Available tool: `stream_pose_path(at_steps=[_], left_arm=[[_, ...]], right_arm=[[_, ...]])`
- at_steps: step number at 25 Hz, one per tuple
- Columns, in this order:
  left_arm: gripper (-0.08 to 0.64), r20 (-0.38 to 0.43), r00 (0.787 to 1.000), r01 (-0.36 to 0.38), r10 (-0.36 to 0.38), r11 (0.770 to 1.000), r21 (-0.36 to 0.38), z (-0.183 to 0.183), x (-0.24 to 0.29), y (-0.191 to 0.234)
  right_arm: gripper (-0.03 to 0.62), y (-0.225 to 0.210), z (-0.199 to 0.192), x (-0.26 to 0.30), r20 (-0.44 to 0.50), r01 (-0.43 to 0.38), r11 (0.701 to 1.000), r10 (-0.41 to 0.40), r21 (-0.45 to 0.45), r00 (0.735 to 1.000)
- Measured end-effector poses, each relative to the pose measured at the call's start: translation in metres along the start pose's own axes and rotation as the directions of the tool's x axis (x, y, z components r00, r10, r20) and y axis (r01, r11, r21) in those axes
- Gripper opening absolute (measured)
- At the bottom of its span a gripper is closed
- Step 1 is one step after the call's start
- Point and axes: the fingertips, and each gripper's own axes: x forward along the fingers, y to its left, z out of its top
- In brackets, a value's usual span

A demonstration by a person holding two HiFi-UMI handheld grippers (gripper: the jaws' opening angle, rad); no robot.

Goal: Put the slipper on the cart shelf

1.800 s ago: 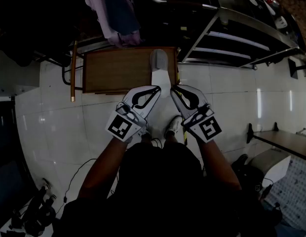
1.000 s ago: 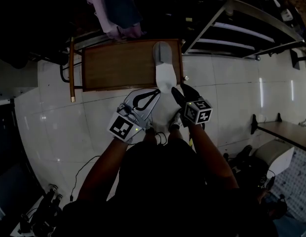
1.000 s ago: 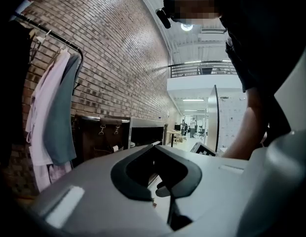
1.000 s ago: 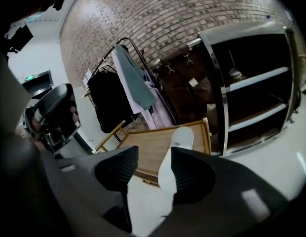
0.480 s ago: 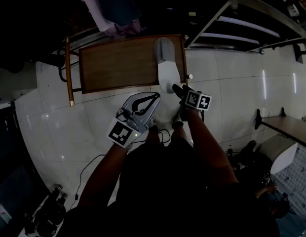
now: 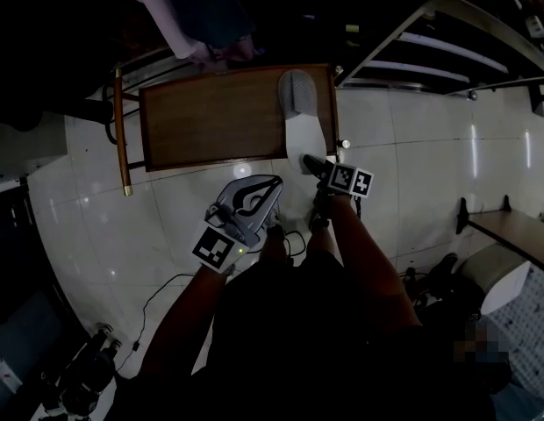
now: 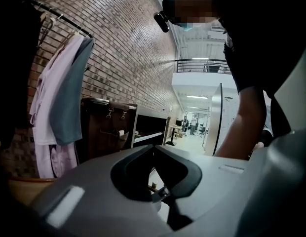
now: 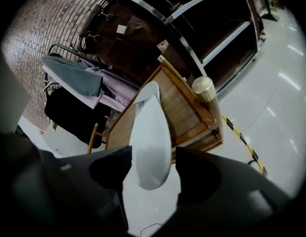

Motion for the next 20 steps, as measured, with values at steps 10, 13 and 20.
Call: stream_pose_path(at_steps=[10, 13, 20], left_arm=[[0.009, -0.001, 1.000, 0.005, -0.005, 1.000, -0.008, -0.001, 0.004, 0.004], [0.009, 0.011, 1.000, 0.005, -0.005, 1.000, -0.002, 0.005, 0.004, 0.004], [0.008, 0.036, 0.999, 0.017, -0.017, 1.000, 0.017, 0.026, 0.007, 0.001]], right_arm=[[0.049, 0.027, 0.008, -0.004, 0.005, -0.043, 0.987, 0.045, -0.152, 0.999], [0.048, 0.051, 0.017, -0.017, 0.041, -0.087, 0.979, 0.096, -0.183, 0.994], [0.047, 0.116, 0.044, -0.079, 0.149, -0.187, 0.934, 0.241, -0.304, 0.959]])
